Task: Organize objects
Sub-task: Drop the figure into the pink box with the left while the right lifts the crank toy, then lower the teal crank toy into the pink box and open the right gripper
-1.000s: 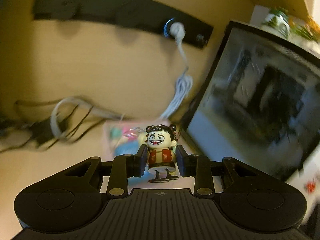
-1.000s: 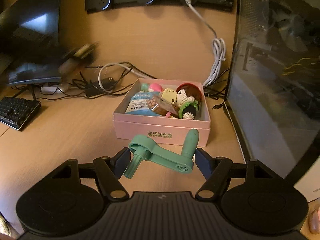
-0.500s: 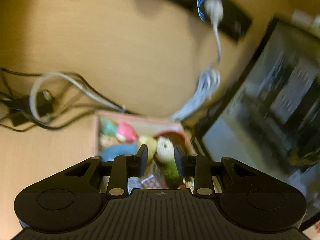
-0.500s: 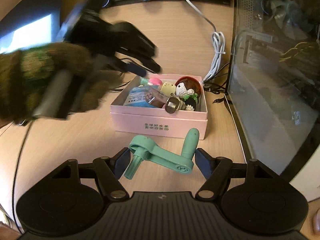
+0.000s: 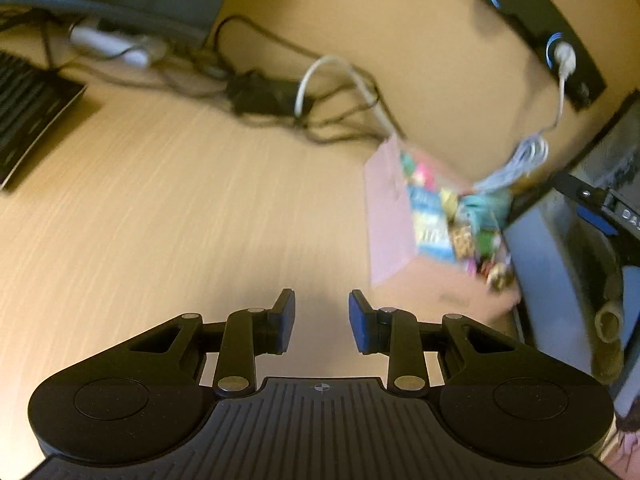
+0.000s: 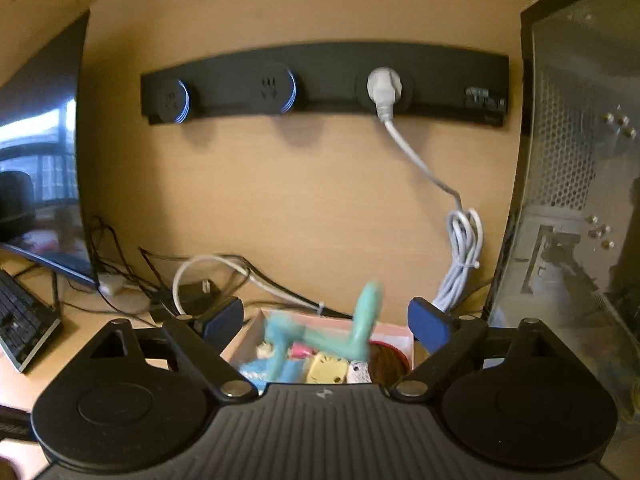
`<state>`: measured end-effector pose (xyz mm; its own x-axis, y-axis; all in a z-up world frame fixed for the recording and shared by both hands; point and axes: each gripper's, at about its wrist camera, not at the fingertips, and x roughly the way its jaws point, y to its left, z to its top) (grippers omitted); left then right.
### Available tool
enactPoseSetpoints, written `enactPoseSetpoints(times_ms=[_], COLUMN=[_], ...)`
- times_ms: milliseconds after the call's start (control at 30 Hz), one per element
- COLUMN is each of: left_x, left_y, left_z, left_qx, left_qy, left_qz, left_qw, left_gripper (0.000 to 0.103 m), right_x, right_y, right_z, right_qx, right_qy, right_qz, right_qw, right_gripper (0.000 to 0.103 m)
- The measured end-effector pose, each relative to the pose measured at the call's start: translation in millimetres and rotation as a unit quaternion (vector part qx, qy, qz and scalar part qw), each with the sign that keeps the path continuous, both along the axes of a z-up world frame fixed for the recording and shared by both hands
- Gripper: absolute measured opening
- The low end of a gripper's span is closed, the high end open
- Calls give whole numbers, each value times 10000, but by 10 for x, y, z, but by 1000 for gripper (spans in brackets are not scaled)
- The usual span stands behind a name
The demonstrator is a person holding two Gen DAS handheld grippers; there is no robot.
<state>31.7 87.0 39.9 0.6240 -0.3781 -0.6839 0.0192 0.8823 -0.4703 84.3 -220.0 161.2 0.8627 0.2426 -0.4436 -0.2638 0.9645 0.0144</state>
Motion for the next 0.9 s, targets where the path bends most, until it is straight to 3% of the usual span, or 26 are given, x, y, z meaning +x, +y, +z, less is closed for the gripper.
enactPoseSetpoints(times_ms=[200, 333, 433, 567, 733, 900], left_x=[-262, -326, -345, -380, -420, -392], left_y=[-101, -159, -121, -75, -5, 70], left_z=[-106, -107, -137, -147, -140, -157], left_qx=[180, 401, 361, 351, 356, 330], left_qy=[248, 190, 295, 361, 396, 437], left_qz=[-404, -604, -547, -503, -400, -268], left_qw=[9987, 9972, 9974, 9975, 9978, 9981], left_gripper=[32, 32, 32, 32, 32, 32], right_x=[-122, 19, 156, 428, 404, 291], right_y=[34, 110, 218, 241, 69, -40], right_z=[-598, -795, -824, -776, -566, -512], right_qx=[-174, -30, -3, 189, 425, 78], right_qy=[1018, 1506, 1463, 1389, 944, 689], right_qz=[15, 53, -32, -71, -341, -598], right_qw=[9947, 9886, 9892, 9901, 9940, 9958], right_gripper=[87, 64, 56, 35, 35, 35])
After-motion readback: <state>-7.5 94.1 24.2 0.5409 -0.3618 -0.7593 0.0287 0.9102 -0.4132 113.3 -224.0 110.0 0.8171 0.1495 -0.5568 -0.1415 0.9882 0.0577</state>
